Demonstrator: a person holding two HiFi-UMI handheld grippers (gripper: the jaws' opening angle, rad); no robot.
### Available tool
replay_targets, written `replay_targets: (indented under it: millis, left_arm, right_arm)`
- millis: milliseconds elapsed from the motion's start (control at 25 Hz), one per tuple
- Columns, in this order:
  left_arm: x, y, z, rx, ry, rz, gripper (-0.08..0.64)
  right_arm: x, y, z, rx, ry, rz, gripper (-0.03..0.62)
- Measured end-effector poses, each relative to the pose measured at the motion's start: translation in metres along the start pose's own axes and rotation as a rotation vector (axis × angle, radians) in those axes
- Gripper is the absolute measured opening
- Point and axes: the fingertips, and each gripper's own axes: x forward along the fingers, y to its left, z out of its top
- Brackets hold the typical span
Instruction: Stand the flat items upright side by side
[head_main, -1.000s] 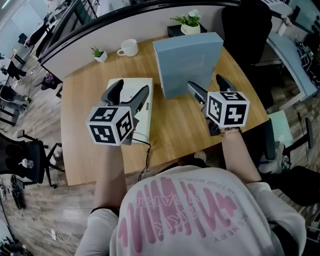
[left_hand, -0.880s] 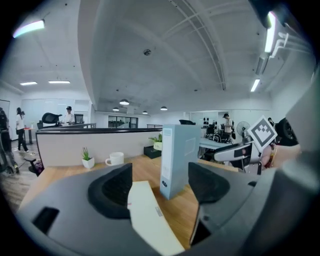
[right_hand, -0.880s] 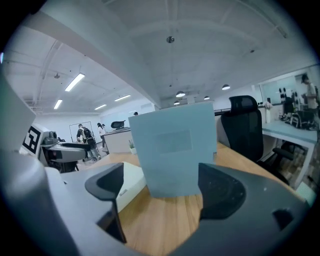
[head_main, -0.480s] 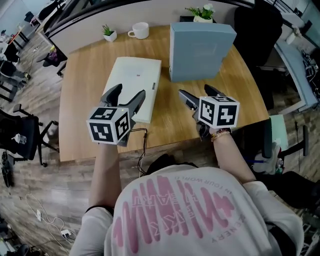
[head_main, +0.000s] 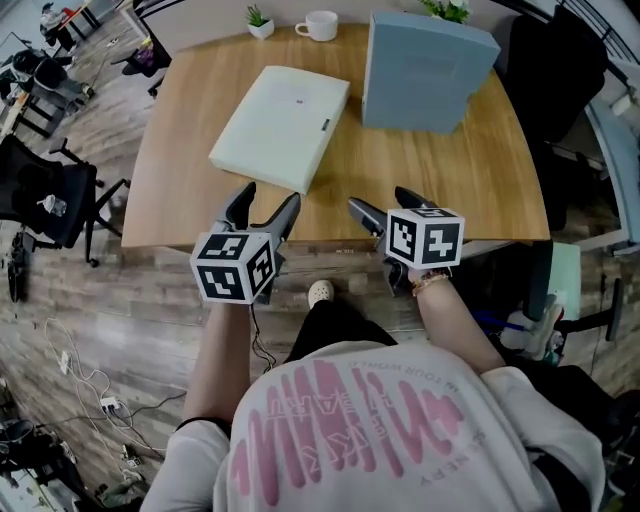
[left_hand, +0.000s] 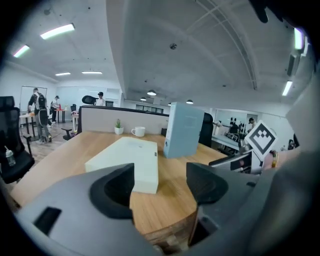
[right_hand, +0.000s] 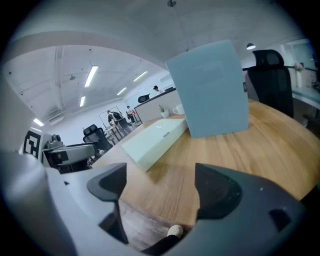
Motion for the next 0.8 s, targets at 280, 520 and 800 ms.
replay_targets:
  millis: [280,520,800]
  left_arm:
    - [-0.036,0.01,-0.025,-0.08,0.02,0.035,0.327]
    - [-0.019,0.024,-0.008,-0.079,-0.006,0.004,0.327]
    - [0.015,0.081,0.033,-0.052,-0.023,-0.025,0.339]
  right_arm:
    - [0.006,0.042,-0.02,0.008,0.05,0.092,0.433]
    - [0.022,0.054,0.0,0.035,0.034,0.108,0.433]
    - [0.068,0.053,0.047,0.094,-0.006,0.052,0.433]
